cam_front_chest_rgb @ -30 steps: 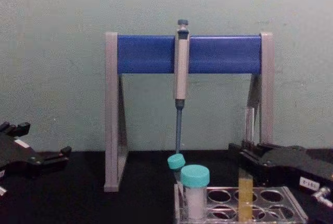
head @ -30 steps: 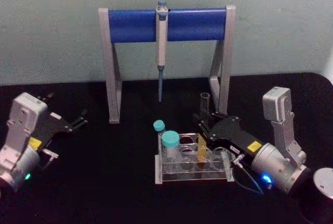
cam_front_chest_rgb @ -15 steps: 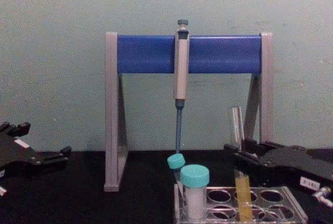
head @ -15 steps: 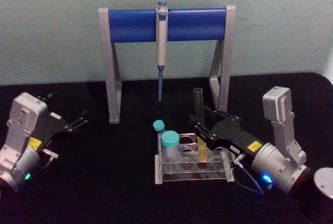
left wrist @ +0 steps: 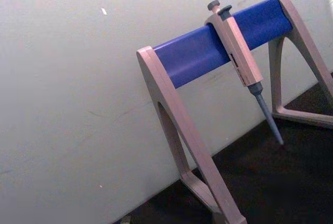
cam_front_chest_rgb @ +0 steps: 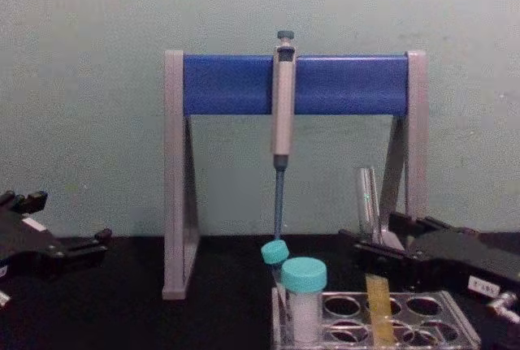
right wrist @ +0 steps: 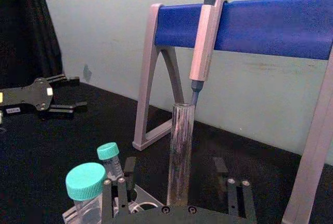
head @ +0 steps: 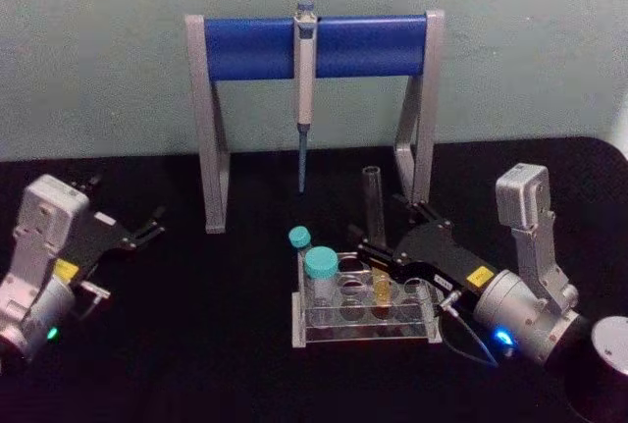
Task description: Pick up the test tube from the test tube rack, shake it, then place it back into the test tube rack.
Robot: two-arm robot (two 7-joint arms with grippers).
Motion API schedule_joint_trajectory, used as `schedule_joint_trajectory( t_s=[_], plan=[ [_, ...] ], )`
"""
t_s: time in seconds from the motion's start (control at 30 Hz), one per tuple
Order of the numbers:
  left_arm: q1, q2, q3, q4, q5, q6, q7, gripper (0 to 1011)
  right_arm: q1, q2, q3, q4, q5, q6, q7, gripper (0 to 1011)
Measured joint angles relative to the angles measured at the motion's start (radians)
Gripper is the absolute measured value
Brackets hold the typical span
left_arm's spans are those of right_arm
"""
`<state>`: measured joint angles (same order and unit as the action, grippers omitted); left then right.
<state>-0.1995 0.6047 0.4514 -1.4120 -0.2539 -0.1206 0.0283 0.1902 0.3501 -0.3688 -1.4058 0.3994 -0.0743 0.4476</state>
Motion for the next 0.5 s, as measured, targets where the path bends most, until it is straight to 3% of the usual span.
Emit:
schedule_joint_trajectory(
  t_s=[0.13,0.5],
  plan=[
    [0.0,0.0,0.0,0.0,0.0,0.0,0.0,1010,0.0,0.0,0.0,0.0,0.0,0.0,0.0,1000],
    [0.0,0.0,0.0,0.0,0.0,0.0,0.0,1010,0.0,0.0,0.0,0.0,0.001,-0.001,0.0,1000]
  ],
)
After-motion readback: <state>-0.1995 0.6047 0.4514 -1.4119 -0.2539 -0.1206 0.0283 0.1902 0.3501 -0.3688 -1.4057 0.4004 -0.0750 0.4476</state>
